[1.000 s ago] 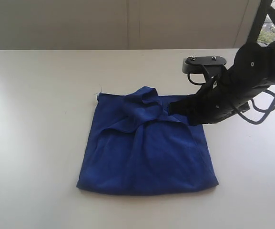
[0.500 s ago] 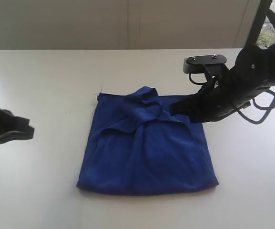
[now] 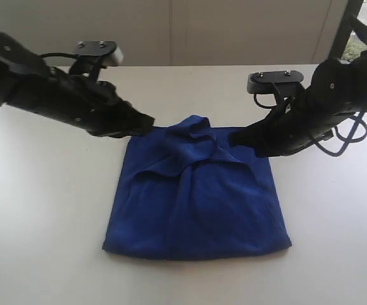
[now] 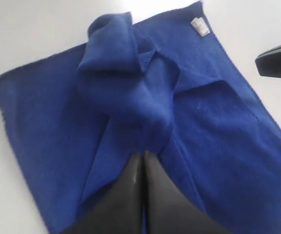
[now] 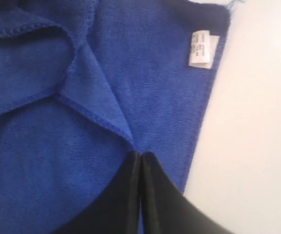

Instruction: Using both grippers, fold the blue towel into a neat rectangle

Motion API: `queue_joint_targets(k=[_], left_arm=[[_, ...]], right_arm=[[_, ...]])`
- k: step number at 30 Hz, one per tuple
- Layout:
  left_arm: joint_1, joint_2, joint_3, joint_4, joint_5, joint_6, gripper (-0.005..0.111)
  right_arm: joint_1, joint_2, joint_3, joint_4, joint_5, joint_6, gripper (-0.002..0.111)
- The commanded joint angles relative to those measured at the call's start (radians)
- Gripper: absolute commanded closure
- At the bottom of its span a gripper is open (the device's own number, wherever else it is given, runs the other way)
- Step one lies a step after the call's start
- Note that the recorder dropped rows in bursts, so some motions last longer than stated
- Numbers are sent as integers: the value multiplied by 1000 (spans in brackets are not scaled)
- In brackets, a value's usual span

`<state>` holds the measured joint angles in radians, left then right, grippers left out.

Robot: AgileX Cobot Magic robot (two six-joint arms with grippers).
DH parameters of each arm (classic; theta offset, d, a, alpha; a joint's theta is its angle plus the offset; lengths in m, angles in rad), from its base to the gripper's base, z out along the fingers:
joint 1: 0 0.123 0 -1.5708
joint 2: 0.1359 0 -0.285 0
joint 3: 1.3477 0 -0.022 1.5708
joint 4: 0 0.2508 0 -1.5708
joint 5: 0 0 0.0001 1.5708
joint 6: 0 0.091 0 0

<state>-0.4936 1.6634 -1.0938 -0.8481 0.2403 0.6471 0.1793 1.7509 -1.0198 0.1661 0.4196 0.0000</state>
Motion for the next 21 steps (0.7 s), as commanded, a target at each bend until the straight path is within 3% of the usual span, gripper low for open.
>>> queue_joint_targets(k=[1,8,16,21], left_arm=[[-89,126,-129,-19,-53,0,107],[-157,303,-322,-19,-87,-31,104],[-209,424,-440,-19,-120,-31,66],[-234,461,-458,-19,-170,-44,61]], right_arm=[[-52,-2,-5,-11,-1,10,108],[-127,-2,-5,-11,24,10,108],[-163,-2,-5,-11,21,10,108],[-163,-2,-5,-11,19,10,108]])
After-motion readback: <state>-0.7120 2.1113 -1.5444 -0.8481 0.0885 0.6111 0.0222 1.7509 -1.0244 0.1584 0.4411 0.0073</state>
